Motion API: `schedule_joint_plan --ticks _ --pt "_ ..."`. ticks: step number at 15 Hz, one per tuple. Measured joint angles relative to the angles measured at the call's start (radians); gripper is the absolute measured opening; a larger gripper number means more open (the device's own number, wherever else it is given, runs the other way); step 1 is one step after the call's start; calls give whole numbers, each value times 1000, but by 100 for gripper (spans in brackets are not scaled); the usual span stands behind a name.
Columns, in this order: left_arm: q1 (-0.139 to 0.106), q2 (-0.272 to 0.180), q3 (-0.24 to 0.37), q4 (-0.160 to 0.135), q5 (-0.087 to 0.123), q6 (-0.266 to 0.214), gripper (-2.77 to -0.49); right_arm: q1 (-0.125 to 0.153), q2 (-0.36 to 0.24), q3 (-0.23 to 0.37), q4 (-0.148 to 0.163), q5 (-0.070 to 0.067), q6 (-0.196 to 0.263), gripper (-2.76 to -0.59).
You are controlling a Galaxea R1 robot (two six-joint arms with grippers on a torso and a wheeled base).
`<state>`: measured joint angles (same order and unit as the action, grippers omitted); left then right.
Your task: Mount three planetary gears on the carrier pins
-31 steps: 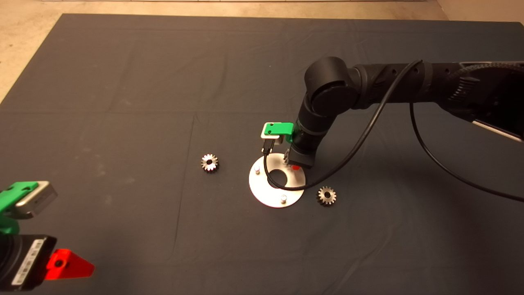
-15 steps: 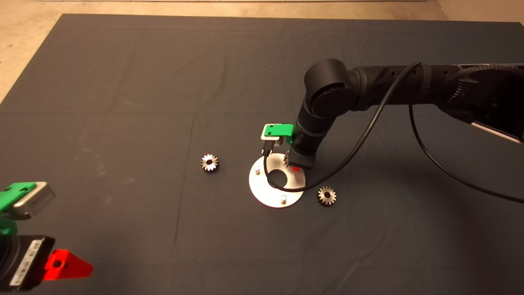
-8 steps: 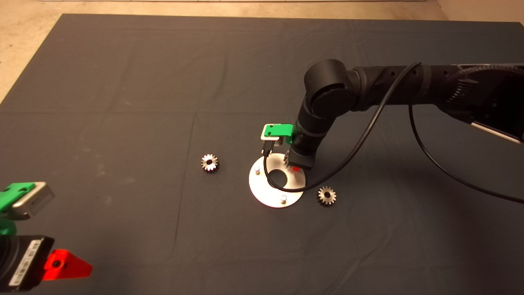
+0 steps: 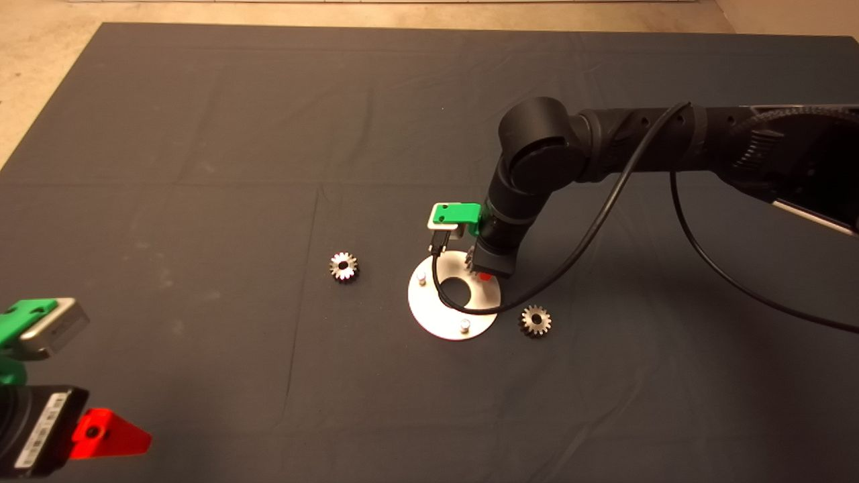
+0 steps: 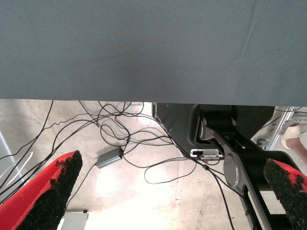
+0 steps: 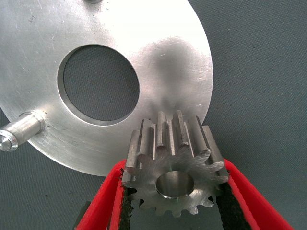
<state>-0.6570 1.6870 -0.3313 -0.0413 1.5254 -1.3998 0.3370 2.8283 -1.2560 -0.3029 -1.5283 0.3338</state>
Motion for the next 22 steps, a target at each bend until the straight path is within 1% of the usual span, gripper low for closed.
schedule_joint_plan --ticks 22 --pt "0 0 0 0 0 0 -51 1 -6 0 -8 2 0 -231"
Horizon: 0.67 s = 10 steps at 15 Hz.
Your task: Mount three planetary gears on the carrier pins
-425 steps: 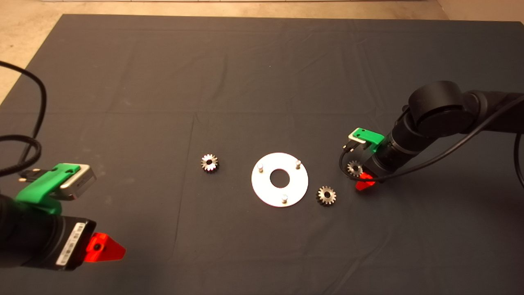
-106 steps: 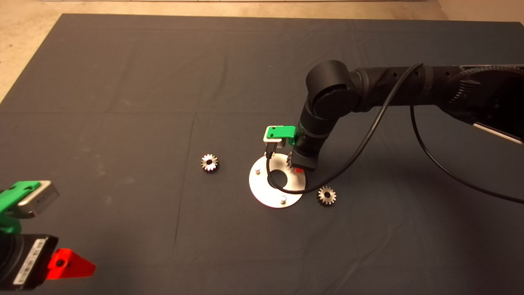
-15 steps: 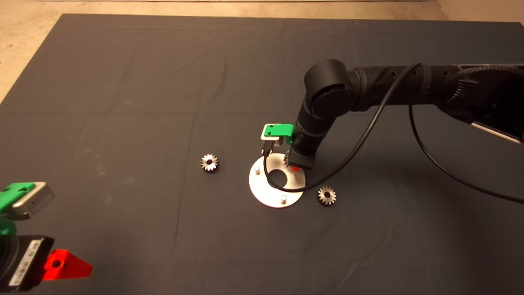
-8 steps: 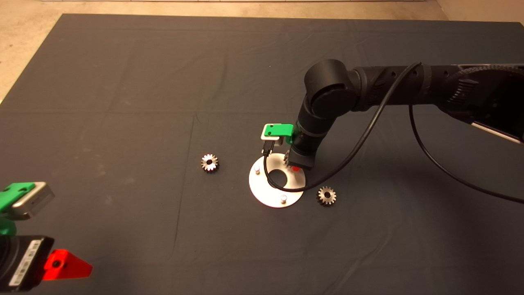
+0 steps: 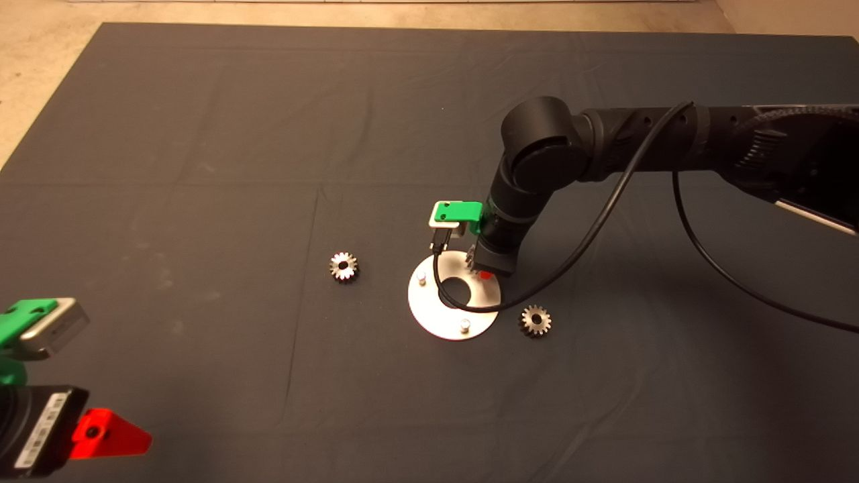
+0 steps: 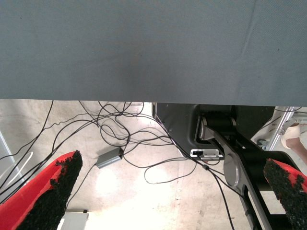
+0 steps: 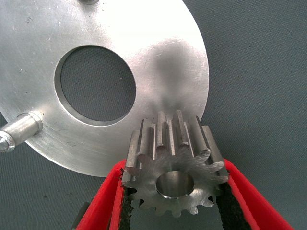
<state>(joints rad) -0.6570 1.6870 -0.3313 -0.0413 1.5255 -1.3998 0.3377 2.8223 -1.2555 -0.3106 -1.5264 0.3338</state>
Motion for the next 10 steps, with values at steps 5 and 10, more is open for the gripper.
schedule_joint_plan --ticks 5,10 --pt "0 0 0 0 0 0 -51 -4 0 22 -18 -6 0 -231" --pt "0 0 0 0 0 0 -51 -8 -2 33 -24 -8 0 -231"
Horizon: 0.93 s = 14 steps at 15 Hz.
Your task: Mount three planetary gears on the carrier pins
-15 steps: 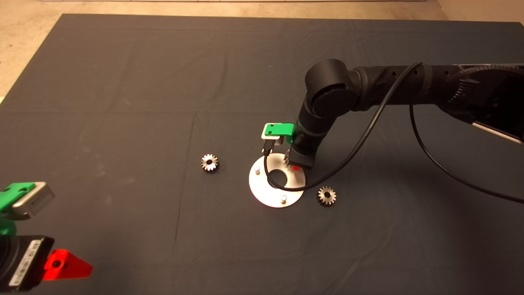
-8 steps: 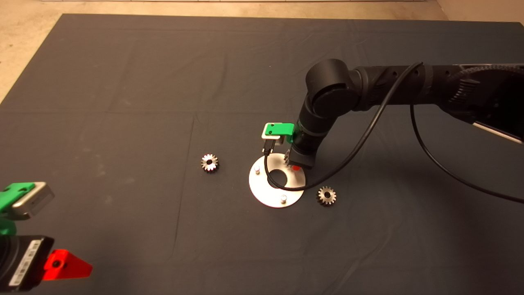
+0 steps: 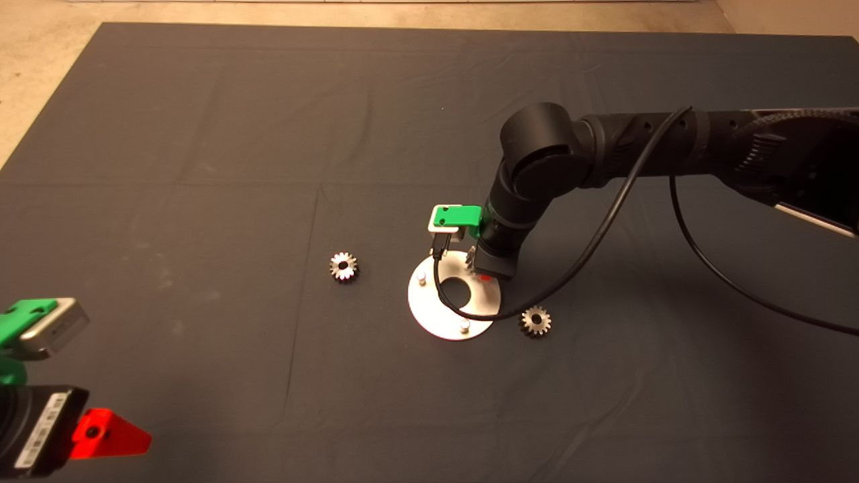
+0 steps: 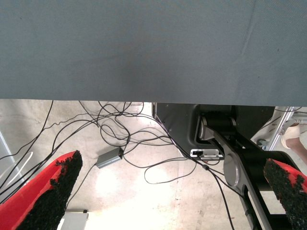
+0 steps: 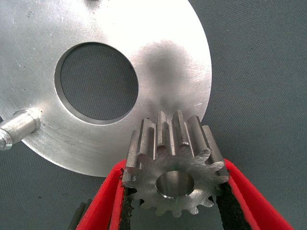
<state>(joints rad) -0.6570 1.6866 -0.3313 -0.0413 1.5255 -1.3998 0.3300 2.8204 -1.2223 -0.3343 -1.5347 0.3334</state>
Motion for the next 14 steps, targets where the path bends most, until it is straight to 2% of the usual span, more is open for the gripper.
schedule_joint_plan --ticks 14 --pt "0 0 0 0 0 0 -51 0 0 -11 1 4 -4 -231"
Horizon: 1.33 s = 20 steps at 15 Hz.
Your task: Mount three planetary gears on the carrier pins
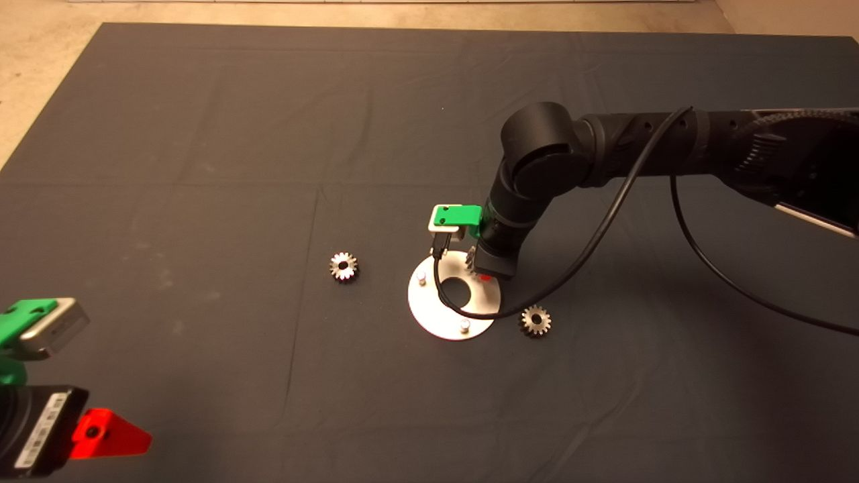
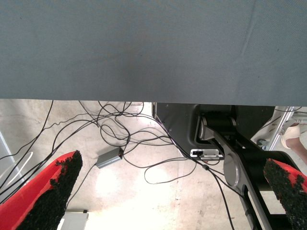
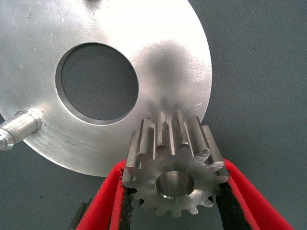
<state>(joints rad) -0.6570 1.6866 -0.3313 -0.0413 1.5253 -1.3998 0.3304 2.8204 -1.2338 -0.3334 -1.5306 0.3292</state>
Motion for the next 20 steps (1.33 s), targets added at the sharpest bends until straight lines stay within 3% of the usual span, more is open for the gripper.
schedule_joint_plan --ticks 16,20 --pt "0 0 0 0 0 0 -51 2 -10 0 1 5 -15 -231" --pt "0 0 0 0 0 0 -51 27 -18 9 0 -1 -15 -231"
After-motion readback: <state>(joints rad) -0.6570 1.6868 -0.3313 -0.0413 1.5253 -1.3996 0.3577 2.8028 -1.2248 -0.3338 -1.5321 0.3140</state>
